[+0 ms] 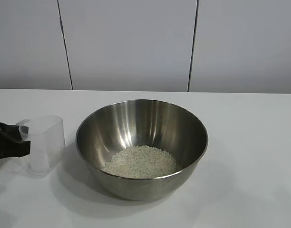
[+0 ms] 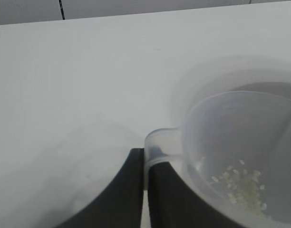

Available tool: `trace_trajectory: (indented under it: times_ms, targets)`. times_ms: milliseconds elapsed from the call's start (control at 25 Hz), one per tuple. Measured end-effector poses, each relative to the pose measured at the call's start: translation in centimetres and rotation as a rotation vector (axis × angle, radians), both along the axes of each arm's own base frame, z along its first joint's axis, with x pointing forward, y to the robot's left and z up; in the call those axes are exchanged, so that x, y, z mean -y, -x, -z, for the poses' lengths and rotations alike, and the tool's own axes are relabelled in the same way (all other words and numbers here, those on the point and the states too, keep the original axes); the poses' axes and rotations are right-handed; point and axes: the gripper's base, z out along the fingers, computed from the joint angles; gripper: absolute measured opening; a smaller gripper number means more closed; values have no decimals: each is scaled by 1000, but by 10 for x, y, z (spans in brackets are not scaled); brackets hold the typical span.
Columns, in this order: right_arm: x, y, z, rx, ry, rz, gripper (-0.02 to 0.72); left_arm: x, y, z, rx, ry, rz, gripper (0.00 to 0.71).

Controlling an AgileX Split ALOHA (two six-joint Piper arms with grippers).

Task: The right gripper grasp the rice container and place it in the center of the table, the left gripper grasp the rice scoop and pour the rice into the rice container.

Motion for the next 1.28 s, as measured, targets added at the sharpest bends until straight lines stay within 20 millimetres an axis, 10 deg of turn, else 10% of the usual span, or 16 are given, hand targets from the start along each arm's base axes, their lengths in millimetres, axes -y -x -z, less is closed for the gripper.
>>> trace_trajectory:
  times_ms: [360,960,1280]
  targets:
    - [0,0,0,0,0,0,610,0,1,0,-2,1,-1,358]
    - [0,0,0,0,0,0,610,-20,58,15,-211,5,-156,545]
    - [0,0,0,0,0,0,610,-8,54,-24,-47,70,-25,594]
